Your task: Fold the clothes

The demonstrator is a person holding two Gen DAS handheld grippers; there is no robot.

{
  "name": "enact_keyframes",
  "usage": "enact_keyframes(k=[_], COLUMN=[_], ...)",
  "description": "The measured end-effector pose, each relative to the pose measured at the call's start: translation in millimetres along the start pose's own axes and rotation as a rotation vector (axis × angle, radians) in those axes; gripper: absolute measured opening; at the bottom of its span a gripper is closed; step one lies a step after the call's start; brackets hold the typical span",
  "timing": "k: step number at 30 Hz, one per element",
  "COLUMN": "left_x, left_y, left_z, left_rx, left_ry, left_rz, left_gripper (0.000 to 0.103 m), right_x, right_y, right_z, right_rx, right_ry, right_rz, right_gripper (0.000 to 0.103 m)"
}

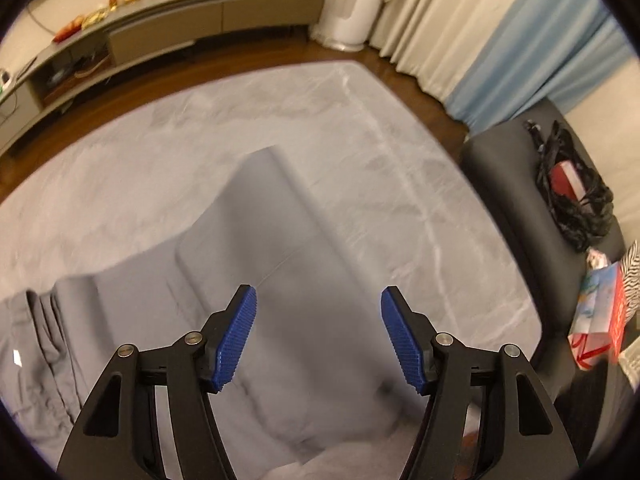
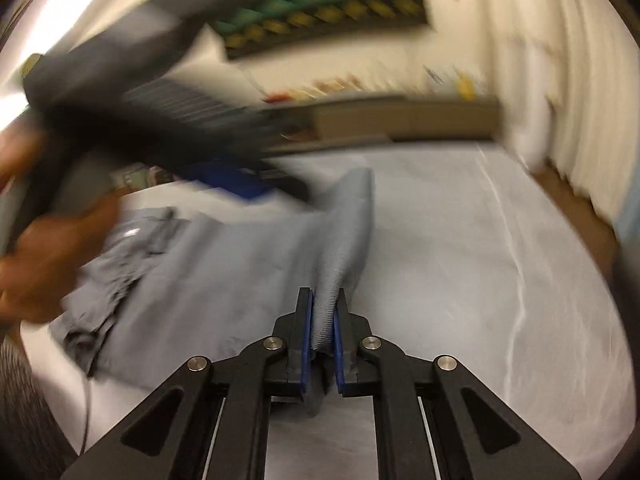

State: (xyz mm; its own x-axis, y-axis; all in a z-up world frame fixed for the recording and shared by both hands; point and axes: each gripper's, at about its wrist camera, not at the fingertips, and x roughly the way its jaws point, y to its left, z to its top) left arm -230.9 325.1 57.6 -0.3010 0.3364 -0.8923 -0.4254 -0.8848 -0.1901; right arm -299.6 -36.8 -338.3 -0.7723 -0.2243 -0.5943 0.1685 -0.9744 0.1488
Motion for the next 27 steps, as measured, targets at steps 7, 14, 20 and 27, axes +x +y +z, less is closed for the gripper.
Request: enact_keyframes(k=[7, 14, 20, 27], left_x=[-14, -25, 0, 20], left_y=[41, 172, 212, 174], left_z=[-50, -116, -134, -107], left_rx=[0.062, -0.244, -0.329, -0.145], left_ry=[-0.013, -0.046, 0.005, 0.068], left_rz=[0.215, 0.11, 0.137, 0.228], left_gripper=[0.025, 0.018, 0.042, 0.038], right_x=[-2, 22, 99, 124], right_y=[60, 66, 42, 47], right_z=[-4, 1, -5, -6], right_rx=[-0.158, 0.007, 0.103, -0.003], right_ry=[-0.088, -0.021, 0.205, 0.348], right_rz=[0.163, 0.519, 0.365, 0.116], right_gripper=[0.009, 0.051, 0.036, 0.022])
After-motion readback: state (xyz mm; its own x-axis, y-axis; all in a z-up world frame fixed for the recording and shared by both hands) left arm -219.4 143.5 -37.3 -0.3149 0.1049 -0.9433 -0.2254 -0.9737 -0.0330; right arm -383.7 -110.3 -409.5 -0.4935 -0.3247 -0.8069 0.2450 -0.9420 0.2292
